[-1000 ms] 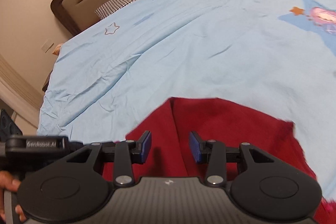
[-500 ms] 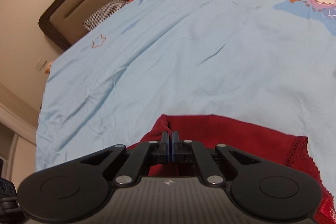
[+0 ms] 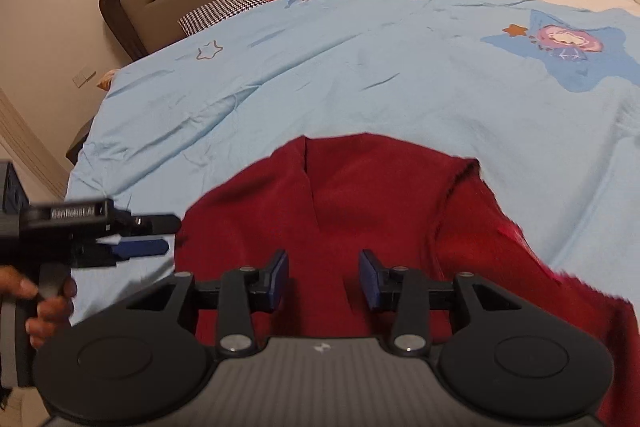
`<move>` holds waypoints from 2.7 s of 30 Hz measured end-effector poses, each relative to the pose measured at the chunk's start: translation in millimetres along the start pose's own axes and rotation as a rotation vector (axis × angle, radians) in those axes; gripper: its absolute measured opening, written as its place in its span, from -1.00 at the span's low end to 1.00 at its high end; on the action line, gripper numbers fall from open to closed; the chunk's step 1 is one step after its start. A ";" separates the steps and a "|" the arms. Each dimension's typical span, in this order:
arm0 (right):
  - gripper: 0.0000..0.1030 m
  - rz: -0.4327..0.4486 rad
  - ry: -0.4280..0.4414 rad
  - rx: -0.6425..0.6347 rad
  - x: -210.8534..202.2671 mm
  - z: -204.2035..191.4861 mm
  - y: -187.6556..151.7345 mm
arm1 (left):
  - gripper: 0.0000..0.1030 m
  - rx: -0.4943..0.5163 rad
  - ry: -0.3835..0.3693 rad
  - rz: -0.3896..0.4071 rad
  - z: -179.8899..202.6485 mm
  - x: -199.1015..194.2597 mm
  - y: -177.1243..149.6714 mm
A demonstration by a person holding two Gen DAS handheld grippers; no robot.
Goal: Fold small clothes
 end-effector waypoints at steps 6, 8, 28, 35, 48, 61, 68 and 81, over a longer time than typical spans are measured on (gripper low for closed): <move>-0.16 0.028 -0.258 -0.071 -38.2 -13.0 -68.6 | -0.07 0.141 0.109 -0.088 4.9 19.8 -19.6; -0.18 0.032 -0.356 -0.080 -43.8 -13.0 -87.5 | -0.07 0.162 0.116 -0.083 3.5 18.8 -22.1; -0.16 0.130 -0.544 0.336 -144.4 51.0 -170.6 | 0.38 0.350 0.150 -0.135 22.7 -10.4 -55.5; -0.17 0.058 -0.615 0.293 -139.2 19.6 -199.0 | 0.47 0.388 0.177 -0.162 3.5 -31.7 -63.3; -0.18 0.050 -0.710 0.182 -164.5 -14.3 -213.9 | 0.59 0.402 0.099 -0.135 -50.0 -126.4 -66.9; -0.93 -0.052 -0.707 0.275 -145.8 -17.8 -211.0 | 0.61 0.435 0.059 -0.170 -80.7 -162.0 -76.5; -0.54 0.033 -0.537 0.653 -178.2 -42.3 -252.4 | 0.61 0.436 0.036 -0.238 -95.2 -163.1 -81.0; -0.22 -0.083 -0.365 0.669 -188.9 -165.2 -317.8 | -0.24 0.487 -0.002 -0.440 -98.8 -144.0 -104.2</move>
Point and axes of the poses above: each gripper's, at about its wrist camera, not at the fingertips, and x roughly the way its jaws point, z to its right, y to its top, the point moved 2 cm from there along x, roughly the way its jaws point, and after that the axes turned 8 degrees about -y, right-handed, at the moved point
